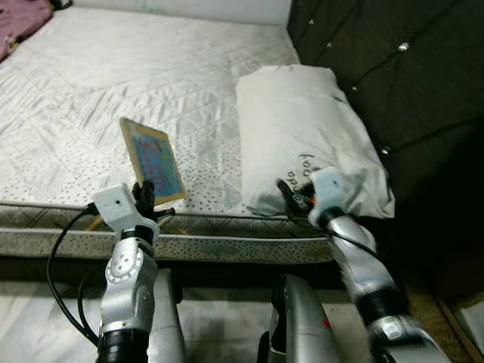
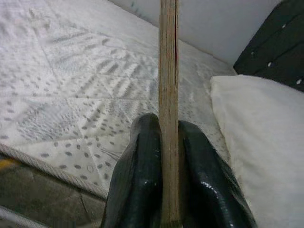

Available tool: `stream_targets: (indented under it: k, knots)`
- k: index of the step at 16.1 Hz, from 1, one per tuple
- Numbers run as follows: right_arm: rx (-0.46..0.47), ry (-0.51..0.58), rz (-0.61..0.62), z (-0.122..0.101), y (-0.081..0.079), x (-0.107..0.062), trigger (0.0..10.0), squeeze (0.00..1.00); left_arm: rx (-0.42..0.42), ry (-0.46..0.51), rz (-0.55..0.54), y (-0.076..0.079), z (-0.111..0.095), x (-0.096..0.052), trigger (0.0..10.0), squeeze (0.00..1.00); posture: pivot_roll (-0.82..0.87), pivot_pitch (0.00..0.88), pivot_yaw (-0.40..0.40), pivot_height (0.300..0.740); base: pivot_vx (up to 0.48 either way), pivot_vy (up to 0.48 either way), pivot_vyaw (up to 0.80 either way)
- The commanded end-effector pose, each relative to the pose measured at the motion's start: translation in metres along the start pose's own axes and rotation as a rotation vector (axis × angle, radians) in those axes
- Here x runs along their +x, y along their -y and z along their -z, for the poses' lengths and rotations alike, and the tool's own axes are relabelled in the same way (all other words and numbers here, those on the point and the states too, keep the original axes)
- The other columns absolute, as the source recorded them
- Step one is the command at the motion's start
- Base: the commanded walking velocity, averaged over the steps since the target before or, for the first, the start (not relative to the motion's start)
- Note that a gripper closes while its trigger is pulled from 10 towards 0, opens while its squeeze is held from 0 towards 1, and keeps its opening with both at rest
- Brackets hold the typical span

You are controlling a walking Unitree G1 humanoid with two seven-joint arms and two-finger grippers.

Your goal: Clean up the room

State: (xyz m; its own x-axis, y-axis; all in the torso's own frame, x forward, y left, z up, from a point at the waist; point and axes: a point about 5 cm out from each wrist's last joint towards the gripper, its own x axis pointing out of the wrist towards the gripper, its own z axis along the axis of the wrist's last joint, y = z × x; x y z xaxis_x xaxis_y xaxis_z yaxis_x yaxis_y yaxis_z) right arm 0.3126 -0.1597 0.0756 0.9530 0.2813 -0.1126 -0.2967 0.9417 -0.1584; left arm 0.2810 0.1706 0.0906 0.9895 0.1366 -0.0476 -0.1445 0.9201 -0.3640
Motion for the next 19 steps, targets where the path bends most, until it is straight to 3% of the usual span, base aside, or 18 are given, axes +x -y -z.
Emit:
stream_targets:
  k: [1, 4, 6, 8, 10, 13, 17, 19]
  knots:
    - [-0.011, -0.005, 0.017, 0.0, 0.009, -0.004, 10.0, 0.0, -0.033, 0.021, 0.041, 0.011, -0.008, 0.007, 10.0, 0.0, -0.04, 0.031, -0.08, 0.543, 0.0, 0.0, 0.0]
    - [-0.043, -0.029, 0.037, 0.005, 0.021, -0.02, 10.0, 0.0, -0.106, -0.053, 0.074, 0.014, -0.009, 0.024, 10.0, 0.0, -0.08, 0.045, -0.086, 0.543, 0.0, 0.0, 0.0]
    - [-0.067, -0.033, 0.049, 0.003, 0.028, -0.026, 10.0, 0.0, -0.11, -0.155, 0.05, 0.014, 0.0, 0.031, 10.0, 0.0, -0.1, 0.05, -0.089, 0.543, 0.0, 0.0, 0.0]
    - [-0.097, -0.033, 0.059, -0.002, 0.037, -0.034, 10.0, 0.0, -0.18, -0.235, 0.03, 0.015, 0.004, 0.037, 10.0, 0.0, -0.13, 0.061, -0.097, 0.543, 0.0, 0.0, 0.0]
    - [-0.124, -0.039, 0.064, -0.004, 0.044, -0.042, 10.0, 0.0, -0.212, -0.284, 0.066, 0.021, 0.007, 0.038, 10.0, 0.0, -0.15, 0.066, -0.1, 0.543, 0.0, 0.0, 0.0]
    - [-0.153, -0.063, 0.07, -0.004, 0.051, -0.055, 10.0, 0.0, -0.27, -0.366, 0.159, 0.046, 0.008, 0.037, 10.0, 0.0, -0.18, 0.07, -0.104, 0.543, 0.0, 0.0, 0.0]
    - [-0.164, -0.068, 0.053, -0.01, 0.046, -0.053, 10.0, 0.0, -0.34, -0.398, 0.23, 0.07, 0.0, 0.036, 10.0, 0.0, -0.18, 0.071, -0.109, 0.543, 0.0, 0.0, 0.0]
    - [-0.166, -0.069, 0.044, -0.01, 0.043, -0.052, 10.0, 0.0, -0.324, -0.421, 0.217, 0.067, 0.004, 0.034, 10.0, 0.0, -0.18, 0.072, -0.112, 0.543, 0.0, 0.0, 0.0]
